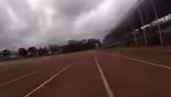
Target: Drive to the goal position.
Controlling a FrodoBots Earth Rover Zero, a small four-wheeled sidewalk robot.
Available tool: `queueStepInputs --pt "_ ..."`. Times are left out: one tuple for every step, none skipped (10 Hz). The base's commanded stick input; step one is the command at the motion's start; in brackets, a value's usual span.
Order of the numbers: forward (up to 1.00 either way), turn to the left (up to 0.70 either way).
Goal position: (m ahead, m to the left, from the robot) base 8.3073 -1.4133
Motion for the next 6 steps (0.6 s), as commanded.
queueStepInputs --pt "0.7 0.0" --pt "0.7 0.0" --pt "0.7 0.0" --pt "0.7 0.0" --pt "0.7 0.0" --pt "0.7 0.0"
